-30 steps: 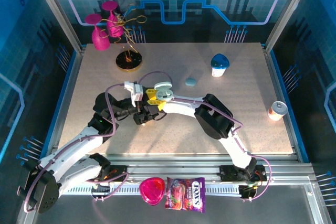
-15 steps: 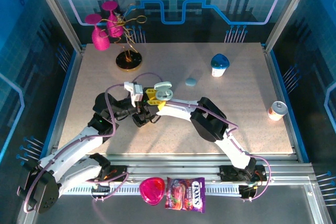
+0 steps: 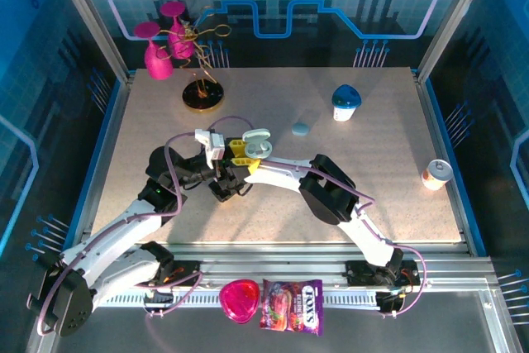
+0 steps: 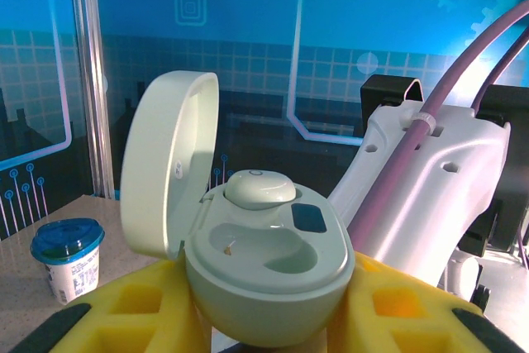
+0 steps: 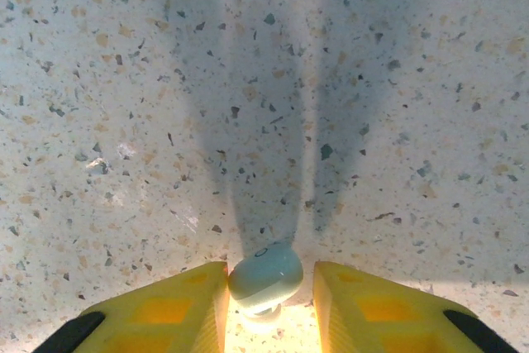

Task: Insert wireless bluetooth earbuds into charging case

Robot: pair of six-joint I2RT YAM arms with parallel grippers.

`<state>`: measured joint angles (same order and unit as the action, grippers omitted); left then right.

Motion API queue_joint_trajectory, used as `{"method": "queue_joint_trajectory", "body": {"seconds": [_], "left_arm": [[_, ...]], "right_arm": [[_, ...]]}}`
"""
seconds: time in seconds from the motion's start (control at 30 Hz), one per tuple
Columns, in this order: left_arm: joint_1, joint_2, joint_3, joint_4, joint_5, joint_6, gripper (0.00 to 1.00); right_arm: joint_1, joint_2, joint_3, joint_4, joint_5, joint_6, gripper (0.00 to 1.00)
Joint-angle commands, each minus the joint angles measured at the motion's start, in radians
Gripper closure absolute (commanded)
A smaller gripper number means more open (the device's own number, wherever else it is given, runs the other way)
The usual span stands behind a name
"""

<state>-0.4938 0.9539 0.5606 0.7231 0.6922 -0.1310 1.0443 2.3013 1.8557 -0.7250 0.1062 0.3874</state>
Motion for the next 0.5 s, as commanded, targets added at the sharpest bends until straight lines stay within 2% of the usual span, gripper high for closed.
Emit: {"method": "queue_joint_trajectory", "body": {"seconds": [0.0, 0.3, 0.47], "left_arm": [[-0.005, -0.009, 0.005, 0.017, -0.008, 0.008, 0.71], [-0.005, -0.010, 0.010, 0.010, -0.005, 0.011, 0.72], [-0.004, -0.009, 0.010, 0.012, -0.008, 0.012, 0.71]], "right_arm": [[0.010, 0.019, 0.025, -0.014, 0.000, 0.000, 0.67], [0.008, 0.075, 0.071, -0.024, -0.015, 0.002, 0.67], [0.008, 0.069, 0.059, -0.031, -0.010, -0.001, 0.71]]}}
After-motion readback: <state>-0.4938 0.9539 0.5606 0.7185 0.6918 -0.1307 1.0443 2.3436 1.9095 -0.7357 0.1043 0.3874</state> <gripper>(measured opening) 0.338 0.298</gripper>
